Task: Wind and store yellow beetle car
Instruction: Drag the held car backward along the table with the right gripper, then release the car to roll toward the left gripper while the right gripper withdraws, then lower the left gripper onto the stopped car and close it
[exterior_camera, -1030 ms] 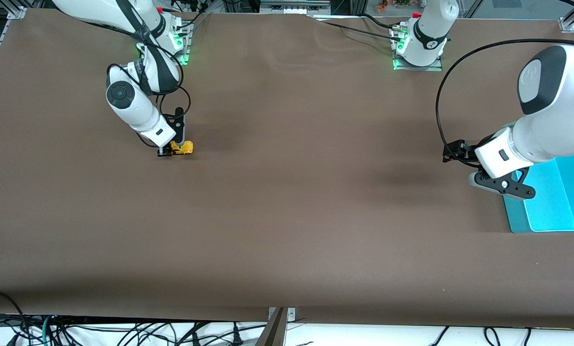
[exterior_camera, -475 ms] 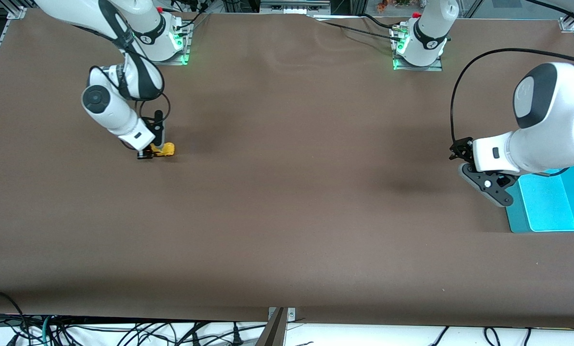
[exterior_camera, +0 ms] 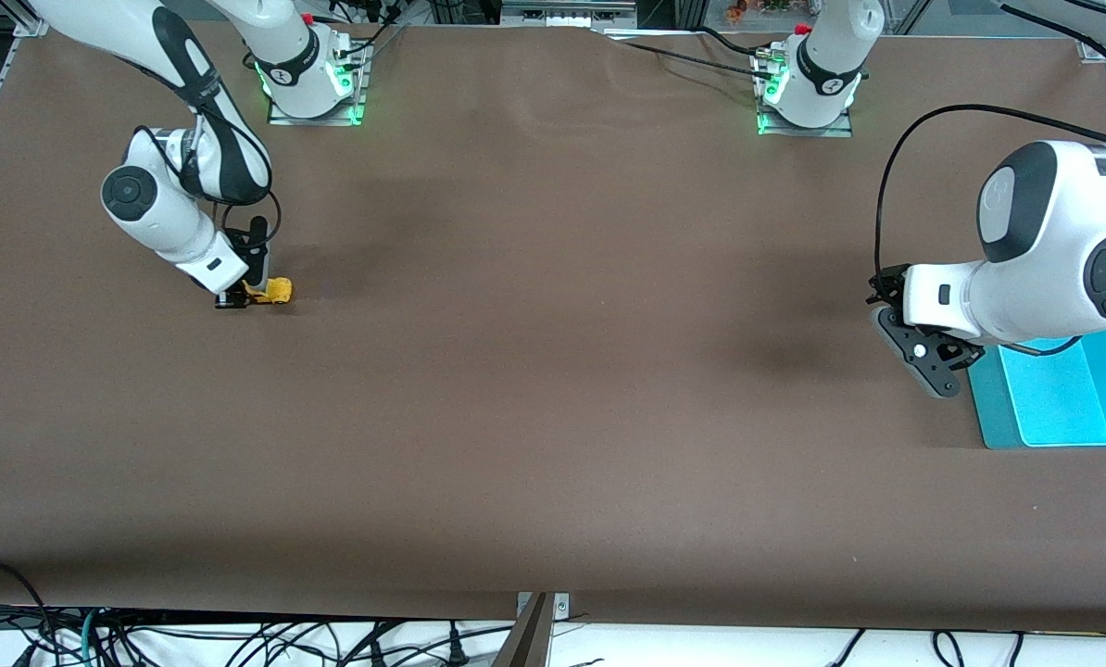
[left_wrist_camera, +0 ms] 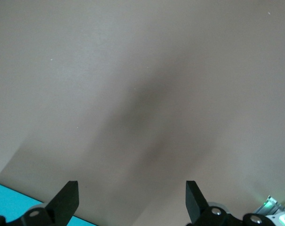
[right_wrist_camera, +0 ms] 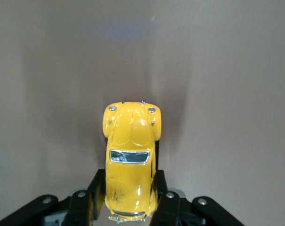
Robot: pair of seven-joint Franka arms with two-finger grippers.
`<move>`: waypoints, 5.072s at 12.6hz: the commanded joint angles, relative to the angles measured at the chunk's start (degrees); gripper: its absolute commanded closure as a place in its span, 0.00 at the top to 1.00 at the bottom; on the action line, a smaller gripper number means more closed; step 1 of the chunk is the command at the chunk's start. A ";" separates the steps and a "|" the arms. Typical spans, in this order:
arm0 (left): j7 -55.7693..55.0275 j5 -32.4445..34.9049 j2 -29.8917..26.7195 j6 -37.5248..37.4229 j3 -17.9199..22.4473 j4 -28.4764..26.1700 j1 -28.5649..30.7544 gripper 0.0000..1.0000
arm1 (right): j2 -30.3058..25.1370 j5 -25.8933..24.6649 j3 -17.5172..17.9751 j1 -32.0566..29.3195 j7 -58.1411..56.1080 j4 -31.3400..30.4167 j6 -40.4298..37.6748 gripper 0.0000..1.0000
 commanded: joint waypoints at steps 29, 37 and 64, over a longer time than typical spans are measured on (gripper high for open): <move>37.54 2.76 -2.38 8.99 -0.97 -7.39 4.62 1.00 | -1.37 4.70 0.21 -6.88 6.93 30.10 -39.25 1.00; 43.24 3.55 -8.18 25.15 -0.79 -24.52 5.14 1.00 | -1.28 4.79 5.05 -5.48 36.29 49.02 -55.11 1.00; 61.97 -0.49 5.70 66.75 -0.88 -38.35 19.73 0.59 | -14.03 5.66 8.74 -5.74 103.31 50.52 -68.55 1.00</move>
